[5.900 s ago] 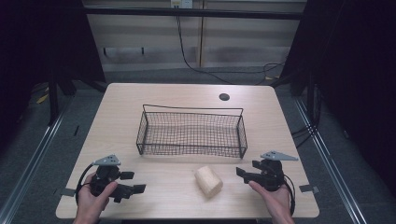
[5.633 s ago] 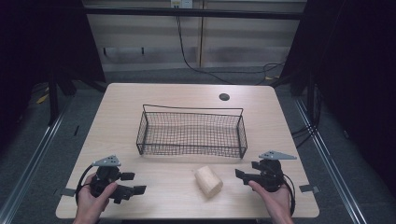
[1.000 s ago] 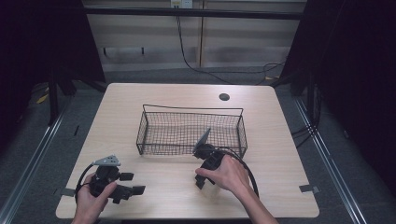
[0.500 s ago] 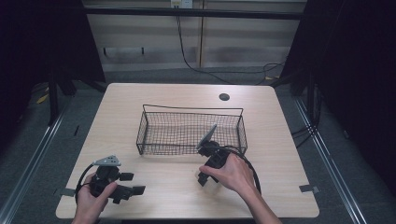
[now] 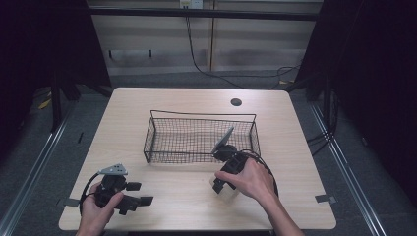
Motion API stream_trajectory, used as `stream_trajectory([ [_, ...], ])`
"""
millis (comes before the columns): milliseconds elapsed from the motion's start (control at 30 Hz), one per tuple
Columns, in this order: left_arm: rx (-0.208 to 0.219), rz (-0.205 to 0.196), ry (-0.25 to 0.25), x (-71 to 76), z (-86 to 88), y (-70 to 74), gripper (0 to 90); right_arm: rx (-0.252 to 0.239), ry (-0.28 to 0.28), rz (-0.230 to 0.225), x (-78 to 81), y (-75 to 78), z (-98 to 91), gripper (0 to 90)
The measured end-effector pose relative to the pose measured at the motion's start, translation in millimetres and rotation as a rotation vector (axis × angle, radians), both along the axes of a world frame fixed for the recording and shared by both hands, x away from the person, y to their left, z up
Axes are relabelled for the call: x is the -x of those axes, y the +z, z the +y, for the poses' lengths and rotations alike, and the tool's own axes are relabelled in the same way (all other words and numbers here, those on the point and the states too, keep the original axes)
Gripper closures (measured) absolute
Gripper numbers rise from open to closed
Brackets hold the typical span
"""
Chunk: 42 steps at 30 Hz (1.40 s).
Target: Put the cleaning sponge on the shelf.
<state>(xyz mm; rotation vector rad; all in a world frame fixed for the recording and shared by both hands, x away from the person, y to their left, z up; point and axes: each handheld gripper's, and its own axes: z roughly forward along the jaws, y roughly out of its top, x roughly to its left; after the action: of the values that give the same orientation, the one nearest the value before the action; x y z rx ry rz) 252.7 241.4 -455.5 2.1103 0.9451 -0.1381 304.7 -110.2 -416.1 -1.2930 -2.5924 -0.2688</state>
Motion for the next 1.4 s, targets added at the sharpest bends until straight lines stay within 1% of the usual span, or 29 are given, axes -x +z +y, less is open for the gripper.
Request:
stream_trajectory([
  [33,0.0,0.0,0.0,-0.1,0.0,0.0,19.1,0.002,0.002,0.008,0.0,1.9,-0.5,28.4],
  [133,0.0,0.001,0.004,0.3,-0.6,-0.1,19.1,0.001,0.007,0.004,-0.2,4.8,-2.0,28.4],
  [167,0.0,0.0,0.004,0.3,-0.7,-0.1,19.1,-0.011,0.005,0.011,-0.4,9.0,-3.9,28.4],
  [200,-0.001,0.0,0.003,0.2,-0.7,-0.2,19.1,-0.011,0.005,0.011,-0.4,9.0,-3.9,28.4],
  [267,-0.006,0.0,-0.001,-0.1,-0.5,-0.2,19.1,-0.016,0.011,0.006,-0.9,13.8,-5.9,28.4],
  [400,-0.002,0.001,0.003,0.2,-0.6,-0.2,19.1,-0.018,0.002,0.006,-1.0,19.8,-8.2,28.4],
  [467,-0.005,0.0,0.001,-0.1,-0.5,-0.3,19.1,-0.018,0.018,-0.002,-1.6,24.3,-9.7,28.4],
  [500,-0.005,0.0,0.001,-0.1,-0.5,-0.3,19.1,-0.018,0.018,-0.002,-1.6,24.3,-9.7,28.4],
  [533,-0.005,0.0,-0.001,0.0,-0.5,-0.2,19.1,-0.017,0.028,0.005,-1.4,27.4,-8.9,28.4],
  [600,-0.005,0.0,-0.001,0.0,-0.5,-0.2,19.1,-0.056,0.048,0.022,-2.3,29.5,-9.2,28.4],
  [633,-0.002,0.001,0.004,0.2,-0.6,-0.2,19.1,-0.071,0.049,0.027,-2.9,31.2,-9.6,28.4],
  [667,-0.002,0.002,0.004,0.1,-0.6,-0.3,19.1,-0.074,0.048,0.029,-3.4,32.5,-9.9,28.4],
  [733,-0.002,0.003,0.004,0.0,-0.6,-0.4,19.1,-0.067,0.046,0.024,-4.6,36.1,-10.6,28.4],
  [800,-0.004,0.001,0.0,-0.2,-0.4,-0.3,19.1,-0.08,0.049,0.021,-6.6,40.3,-11.9,28.4],
  [1033,-0.002,-0.002,0.0,-0.2,0.3,0.1,19.1,-0.082,0.045,0.016,-11.5,52.9,-14.2,28.4],
  [1067,-0.002,-0.002,0.0,-0.2,0.3,0.1,19.1,-0.082,0.045,0.016,-11.5,52.9,-14.2,28.4],
  [1133,-0.001,0.001,0.001,-0.1,0.0,0.0,19.1,-0.093,0.042,0.016,-13.0,55.6,-15.1,28.4],
  [1200,-0.002,0.001,0.001,-0.1,-0.1,-0.1,19.1,-0.083,0.035,0.013,-15.4,60.6,-15.3,28.4],
  [1400,-0.003,-0.001,0.0,-0.3,0.3,0.0,19.1,-0.079,0.028,0.001,-19.4,71.0,-14.6,28.4],
])
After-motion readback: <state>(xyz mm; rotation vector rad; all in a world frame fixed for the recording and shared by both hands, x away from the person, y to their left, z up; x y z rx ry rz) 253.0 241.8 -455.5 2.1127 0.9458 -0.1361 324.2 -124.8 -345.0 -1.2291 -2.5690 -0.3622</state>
